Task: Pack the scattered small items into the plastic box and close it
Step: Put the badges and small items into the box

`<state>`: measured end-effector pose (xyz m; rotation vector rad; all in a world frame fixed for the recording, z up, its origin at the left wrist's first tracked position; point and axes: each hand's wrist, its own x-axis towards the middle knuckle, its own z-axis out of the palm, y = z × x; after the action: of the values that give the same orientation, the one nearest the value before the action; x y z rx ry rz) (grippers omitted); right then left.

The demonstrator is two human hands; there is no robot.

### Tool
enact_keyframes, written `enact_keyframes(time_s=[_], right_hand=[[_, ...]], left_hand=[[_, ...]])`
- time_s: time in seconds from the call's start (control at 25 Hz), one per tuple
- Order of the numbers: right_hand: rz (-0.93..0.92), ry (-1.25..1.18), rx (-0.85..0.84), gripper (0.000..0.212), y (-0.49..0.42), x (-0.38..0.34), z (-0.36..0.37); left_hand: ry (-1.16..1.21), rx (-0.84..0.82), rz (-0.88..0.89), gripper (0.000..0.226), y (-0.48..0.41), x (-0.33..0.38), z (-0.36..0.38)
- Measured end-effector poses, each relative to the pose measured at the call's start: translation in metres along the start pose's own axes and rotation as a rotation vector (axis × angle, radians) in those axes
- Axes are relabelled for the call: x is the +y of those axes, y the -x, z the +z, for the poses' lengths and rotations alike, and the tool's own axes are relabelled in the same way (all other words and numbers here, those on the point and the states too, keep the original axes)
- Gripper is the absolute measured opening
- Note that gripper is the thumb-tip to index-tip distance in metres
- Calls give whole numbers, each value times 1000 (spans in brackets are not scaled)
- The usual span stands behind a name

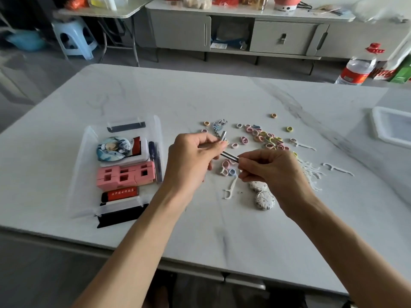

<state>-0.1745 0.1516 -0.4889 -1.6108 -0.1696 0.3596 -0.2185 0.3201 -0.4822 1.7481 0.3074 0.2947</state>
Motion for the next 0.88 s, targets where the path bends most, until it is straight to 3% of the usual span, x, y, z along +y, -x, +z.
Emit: enact_keyframes(time_s=[0.36,0.48,0.6,0.72,0.88], right_hand=[[-79,655,-339,8,-26,-80,128],[-69,765,-421,11,-31,-77,176],[70,901,-551,12,-31,-57,210],[131,1056,-634,17,-35,-33,232],[142,1079,-731,8,-39,-16,245]], left_hand=[[132,163,-56,9,17,1,-142],[244,431,-97,13,14,-16,-180],[417,648,-226,13,7,-29,-198],[494,689,-299,12,2,-36,-202],[452,688,-300,12,-1,-38,-202]])
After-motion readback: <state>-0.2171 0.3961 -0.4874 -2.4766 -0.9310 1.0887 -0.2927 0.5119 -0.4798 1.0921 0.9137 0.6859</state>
